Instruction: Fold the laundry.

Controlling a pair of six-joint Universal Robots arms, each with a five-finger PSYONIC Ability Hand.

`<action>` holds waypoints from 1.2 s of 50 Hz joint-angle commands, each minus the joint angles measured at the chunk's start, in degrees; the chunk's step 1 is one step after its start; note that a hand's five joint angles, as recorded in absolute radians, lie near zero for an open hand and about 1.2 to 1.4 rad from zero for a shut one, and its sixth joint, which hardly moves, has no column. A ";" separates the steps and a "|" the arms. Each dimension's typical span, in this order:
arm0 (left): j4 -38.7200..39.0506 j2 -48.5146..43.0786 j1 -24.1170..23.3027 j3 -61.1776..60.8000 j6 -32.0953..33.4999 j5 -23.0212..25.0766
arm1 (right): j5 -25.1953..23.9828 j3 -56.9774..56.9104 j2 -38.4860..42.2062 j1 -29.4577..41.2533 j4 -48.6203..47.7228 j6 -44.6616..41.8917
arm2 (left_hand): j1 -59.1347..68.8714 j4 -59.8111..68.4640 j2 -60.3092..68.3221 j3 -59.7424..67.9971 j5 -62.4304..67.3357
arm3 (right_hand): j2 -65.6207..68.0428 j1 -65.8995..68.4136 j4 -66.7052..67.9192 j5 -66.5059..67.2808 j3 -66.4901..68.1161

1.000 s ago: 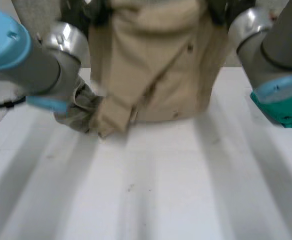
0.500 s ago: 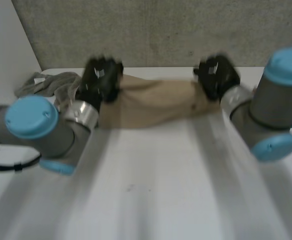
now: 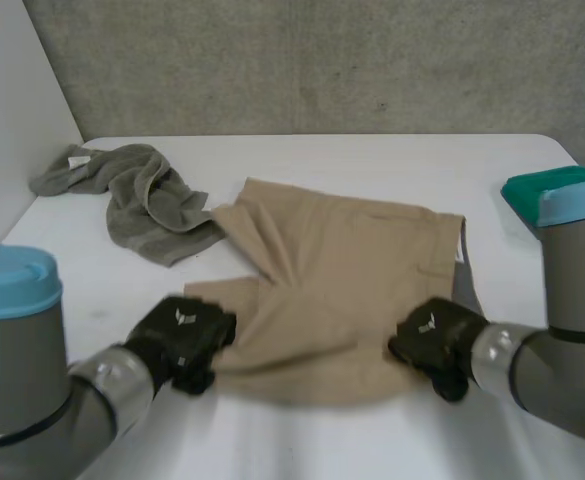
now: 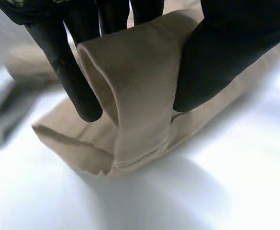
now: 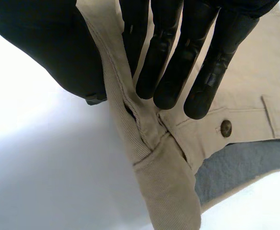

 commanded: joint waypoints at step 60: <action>9.59 -19.57 8.56 14.04 10.73 5.41 | -3.86 16.93 -8.69 -3.04 -7.10 -4.43 | 14.04 11.03 11.05 11.41 13.62 | 12.50 23.18 11.81 12.67 11.97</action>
